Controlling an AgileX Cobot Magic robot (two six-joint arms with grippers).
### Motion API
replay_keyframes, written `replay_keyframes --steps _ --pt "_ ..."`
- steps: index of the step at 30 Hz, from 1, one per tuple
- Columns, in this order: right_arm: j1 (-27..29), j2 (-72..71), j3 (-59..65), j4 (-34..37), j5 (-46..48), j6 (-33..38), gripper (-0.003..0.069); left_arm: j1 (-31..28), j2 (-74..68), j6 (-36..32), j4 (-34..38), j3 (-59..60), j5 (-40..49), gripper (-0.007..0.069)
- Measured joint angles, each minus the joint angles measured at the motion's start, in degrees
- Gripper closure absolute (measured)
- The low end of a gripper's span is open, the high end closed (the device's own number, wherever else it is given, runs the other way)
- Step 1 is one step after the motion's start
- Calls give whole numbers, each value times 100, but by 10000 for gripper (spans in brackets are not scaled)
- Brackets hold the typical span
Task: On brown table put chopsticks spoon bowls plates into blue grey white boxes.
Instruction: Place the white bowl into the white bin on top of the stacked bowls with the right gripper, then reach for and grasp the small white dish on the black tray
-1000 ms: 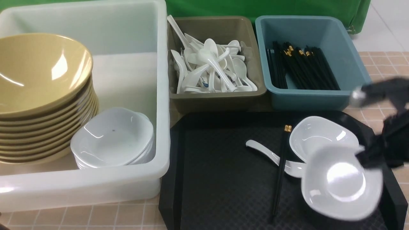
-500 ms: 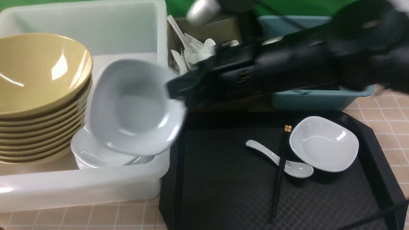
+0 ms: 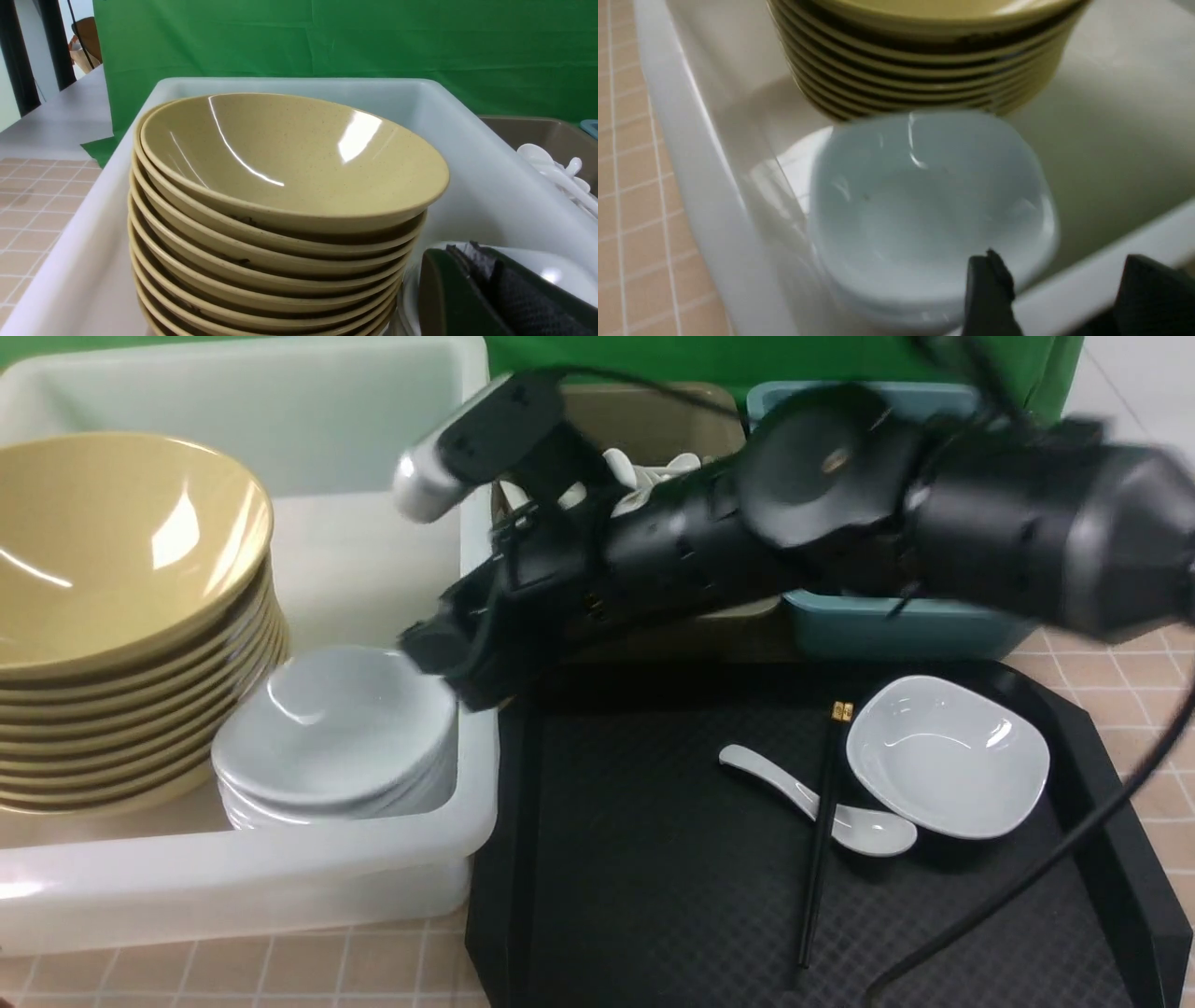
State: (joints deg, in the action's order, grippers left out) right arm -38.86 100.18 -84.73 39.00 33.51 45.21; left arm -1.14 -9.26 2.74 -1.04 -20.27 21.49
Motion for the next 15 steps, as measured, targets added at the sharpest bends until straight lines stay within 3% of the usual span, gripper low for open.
replay_keyframes --steps 6,7,8,10,15 --pt "1285 -502 2 -3308 1806 -2535 227 0 0 0 0 5 0 623" --pt "1336 -502 14 -3308 1806 -2610 227 0 0 0 0 5 0 623" --pt "1764 -484 197 -3830 2077 -3134 225 0 0 0 0 5 -15 623" --pt "2308 -457 576 -4133 2063 -3582 216 0 0 0 12 5 -34 623" --pt "3200 -310 1502 -4159 1524 -3917 188 0 0 0 42 5 -39 623"
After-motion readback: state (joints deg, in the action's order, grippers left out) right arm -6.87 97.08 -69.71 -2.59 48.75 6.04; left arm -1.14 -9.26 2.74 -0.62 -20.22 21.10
